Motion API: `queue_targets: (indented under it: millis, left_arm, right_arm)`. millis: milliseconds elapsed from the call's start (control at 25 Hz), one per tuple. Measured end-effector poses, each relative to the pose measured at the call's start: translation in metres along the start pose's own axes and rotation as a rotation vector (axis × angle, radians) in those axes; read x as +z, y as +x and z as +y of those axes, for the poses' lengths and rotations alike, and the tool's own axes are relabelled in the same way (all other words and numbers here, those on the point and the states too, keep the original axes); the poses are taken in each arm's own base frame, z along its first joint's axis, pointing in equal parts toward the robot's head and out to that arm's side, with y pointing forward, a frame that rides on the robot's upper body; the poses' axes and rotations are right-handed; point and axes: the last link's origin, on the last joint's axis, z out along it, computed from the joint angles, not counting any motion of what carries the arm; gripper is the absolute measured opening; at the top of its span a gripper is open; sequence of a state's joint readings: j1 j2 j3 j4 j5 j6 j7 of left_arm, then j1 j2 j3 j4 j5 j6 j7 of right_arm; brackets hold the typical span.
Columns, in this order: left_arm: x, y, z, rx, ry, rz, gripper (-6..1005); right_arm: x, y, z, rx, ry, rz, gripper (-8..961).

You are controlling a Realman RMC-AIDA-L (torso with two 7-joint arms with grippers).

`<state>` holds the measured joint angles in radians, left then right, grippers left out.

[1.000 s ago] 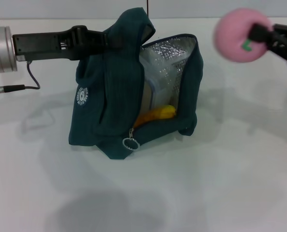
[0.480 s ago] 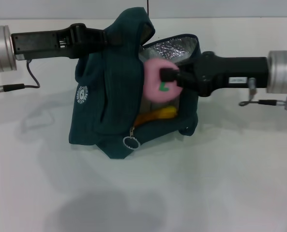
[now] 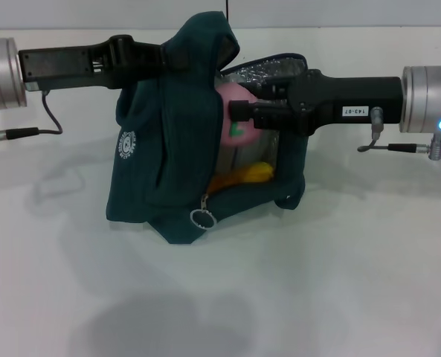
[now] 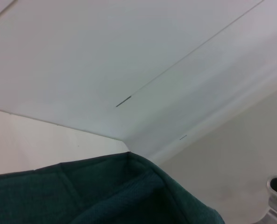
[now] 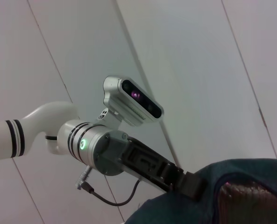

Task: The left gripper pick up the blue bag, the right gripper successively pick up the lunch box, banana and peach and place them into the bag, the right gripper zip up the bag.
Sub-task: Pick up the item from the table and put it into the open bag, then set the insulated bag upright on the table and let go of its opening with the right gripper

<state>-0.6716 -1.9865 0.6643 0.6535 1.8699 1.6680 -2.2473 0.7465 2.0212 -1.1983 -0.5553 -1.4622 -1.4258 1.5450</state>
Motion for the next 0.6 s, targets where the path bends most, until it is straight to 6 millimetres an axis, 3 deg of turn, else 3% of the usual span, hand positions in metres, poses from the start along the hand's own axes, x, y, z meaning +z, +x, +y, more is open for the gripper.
queue_targets:
  millis: [240,400,520,600]
  left_arm:
    - [0.0,0.001,0.0,0.003,0.0,-0.002,34]
    - [-0.002,0.0,-0.001,-0.001,0.003,0.004,34]
    - [-0.002,-0.001,-0.001,-0.003,0.004,0.006,34]
    - [-0.002,-0.001,-0.001,-0.003,0.004,0.005,34]
  right_arm:
    - [0.0,-0.003,0.0,-0.001,0.0,-0.017,452]
    - [-0.013,-0.005,-0.001,0.023,0.022,-0.082,589]
    - [-0.041,-0.001,-0.002,0.086,0.071,-0.179,679]
    - [-0.065,0.009,-0.003,0.203,0.124,-0.253,684]
